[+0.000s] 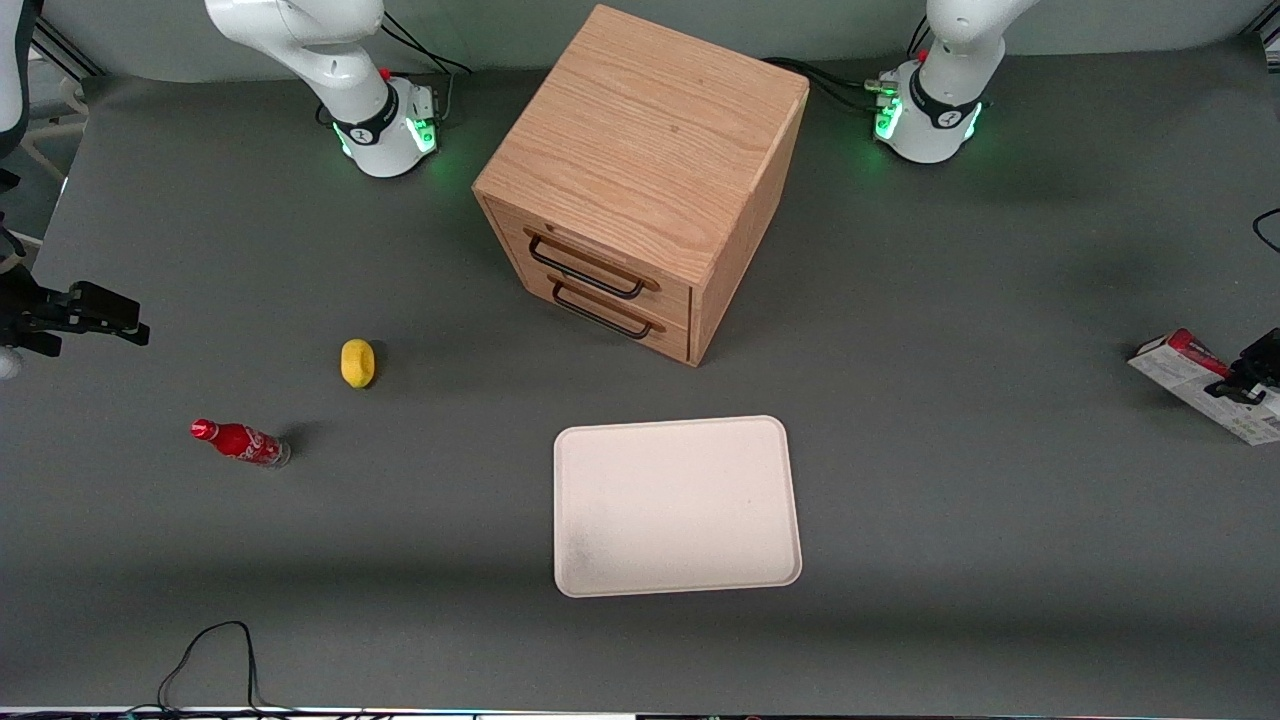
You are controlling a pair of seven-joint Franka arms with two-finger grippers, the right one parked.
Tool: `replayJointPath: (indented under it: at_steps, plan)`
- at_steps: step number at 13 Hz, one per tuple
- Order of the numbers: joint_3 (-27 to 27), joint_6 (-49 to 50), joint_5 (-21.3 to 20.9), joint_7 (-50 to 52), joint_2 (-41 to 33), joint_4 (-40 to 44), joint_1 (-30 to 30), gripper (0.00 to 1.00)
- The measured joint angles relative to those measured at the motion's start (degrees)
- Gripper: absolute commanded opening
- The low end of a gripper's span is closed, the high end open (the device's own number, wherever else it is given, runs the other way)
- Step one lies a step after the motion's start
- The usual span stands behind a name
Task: Place red cookie box on tray
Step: 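Close the left gripper on the cookie box end and lift it, then carry the held cookie box with the left gripper toward the white tray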
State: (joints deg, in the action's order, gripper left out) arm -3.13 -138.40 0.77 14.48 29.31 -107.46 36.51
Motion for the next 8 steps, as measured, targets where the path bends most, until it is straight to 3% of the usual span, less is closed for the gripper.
replayJointPath:
  at_steps: [5,8]
  plan:
    - [0.1,6.6,-0.7,-0.1,-0.8,3.8,-0.4,0.00]
    - [-0.1,19.2,-5.3,-2.6,-3.5,10.6,-0.7,0.00]
